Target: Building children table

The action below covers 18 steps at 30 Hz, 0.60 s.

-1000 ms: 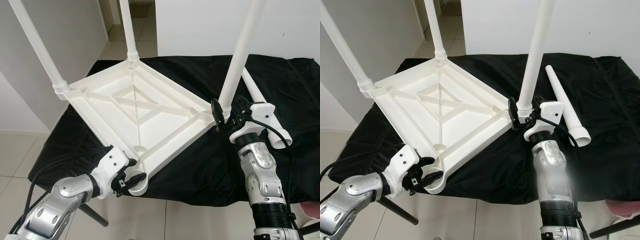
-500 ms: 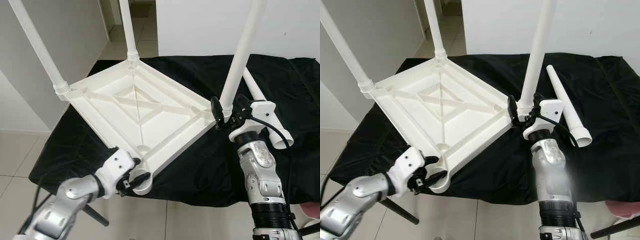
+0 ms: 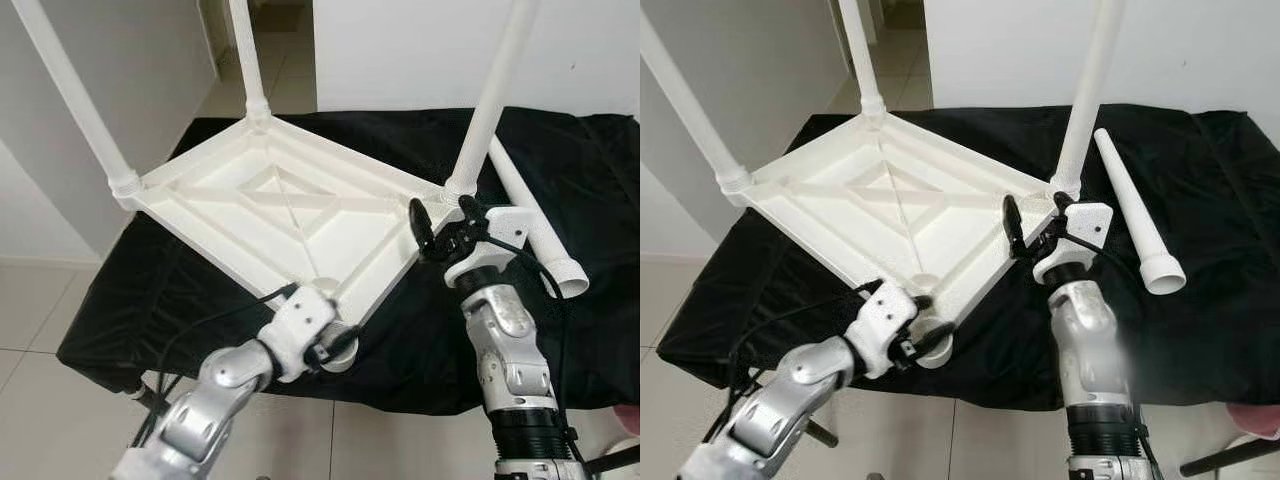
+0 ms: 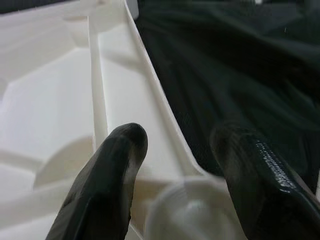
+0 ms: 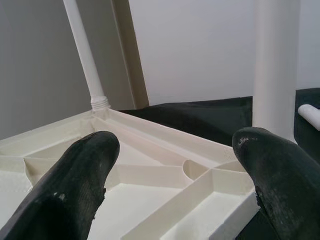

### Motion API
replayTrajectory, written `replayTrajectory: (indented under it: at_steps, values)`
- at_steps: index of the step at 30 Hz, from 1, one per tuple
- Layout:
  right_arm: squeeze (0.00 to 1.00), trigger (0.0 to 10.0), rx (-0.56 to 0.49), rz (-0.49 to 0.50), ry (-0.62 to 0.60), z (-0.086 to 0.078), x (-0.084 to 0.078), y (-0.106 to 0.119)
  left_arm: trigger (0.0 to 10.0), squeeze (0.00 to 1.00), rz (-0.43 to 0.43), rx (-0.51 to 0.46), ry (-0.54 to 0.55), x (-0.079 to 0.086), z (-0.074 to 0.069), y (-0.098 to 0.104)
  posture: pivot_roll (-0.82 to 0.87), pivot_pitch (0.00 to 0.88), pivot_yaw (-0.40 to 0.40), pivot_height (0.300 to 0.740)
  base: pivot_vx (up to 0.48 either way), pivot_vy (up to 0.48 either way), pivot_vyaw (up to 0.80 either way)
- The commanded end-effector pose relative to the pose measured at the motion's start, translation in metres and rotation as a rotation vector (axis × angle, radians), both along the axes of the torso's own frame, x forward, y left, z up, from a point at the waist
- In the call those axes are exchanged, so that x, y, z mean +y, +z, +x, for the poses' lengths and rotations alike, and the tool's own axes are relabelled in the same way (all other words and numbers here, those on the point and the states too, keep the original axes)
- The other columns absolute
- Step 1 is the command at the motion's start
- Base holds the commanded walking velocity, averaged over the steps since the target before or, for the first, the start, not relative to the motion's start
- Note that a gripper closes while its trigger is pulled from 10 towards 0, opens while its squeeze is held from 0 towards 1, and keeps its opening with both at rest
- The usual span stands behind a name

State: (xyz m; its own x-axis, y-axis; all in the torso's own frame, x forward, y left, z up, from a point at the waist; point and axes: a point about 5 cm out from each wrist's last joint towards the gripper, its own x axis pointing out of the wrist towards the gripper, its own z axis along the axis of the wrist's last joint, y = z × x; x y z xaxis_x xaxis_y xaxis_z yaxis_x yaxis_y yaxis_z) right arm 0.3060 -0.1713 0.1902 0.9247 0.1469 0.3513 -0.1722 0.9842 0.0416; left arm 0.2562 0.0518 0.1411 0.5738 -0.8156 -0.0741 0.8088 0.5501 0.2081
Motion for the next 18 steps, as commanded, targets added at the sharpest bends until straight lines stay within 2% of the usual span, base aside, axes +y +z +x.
replayTrajectory:
  at_steps: [1, 3, 7, 10, 15, 18]
  values:
    - [0.0, 10.0, 0.016, 0.005, 0.004, -0.003, 0.004, -0.004, 10.0, 0.0, -0.003, -0.015, 0.08, 0.012, 0.008, 0.001, -0.04, 0.074, 0.085, 0.74, 0.0, 0.0, 0.0]
    - [0.0, 10.0, 0.019, 0.008, 0.003, -0.004, 0.004, -0.005, 10.0, 0.0, -0.006, -0.026, 0.084, 0.014, 0.009, 0.002, -0.04, 0.074, 0.085, 0.74, 0.0, 0.0, 0.0]
    - [0.0, 10.0, 0.042, 0.037, -0.048, -0.009, 0.003, -0.013, 10.0, 0.0, -0.077, -0.068, 0.04, 0.021, 0.012, 0.021, -0.03, 0.063, 0.087, 0.74, 0.0, 0.0, 0.0]
    - [0.0, 10.0, 0.044, 0.054, -0.052, -0.01, 0.004, -0.014, 10.0, 0.0, -0.085, -0.077, 0.039, 0.021, 0.014, 0.023, -0.03, 0.063, 0.087, 0.74, 0.0, 0.0, 0.0]
    - [0.0, 10.0, 0.054, 0.074, -0.059, -0.013, 0.011, -0.018, 10.0, 0.0, -0.059, -0.089, 0.013, 0.024, 0.017, 0.023, -0.03, 0.057, 0.085, 0.74, 0.0, 0.0, 0.0]
    - [0.0, 10.0, 0.07, 0.08, -0.054, -0.018, 0.018, -0.022, 10.0, 0.0, -0.003, -0.078, -0.003, 0.037, 0.02, 0.017, -0.04, 0.055, 0.086, 0.74, 0.0, 0.0, 0.0]
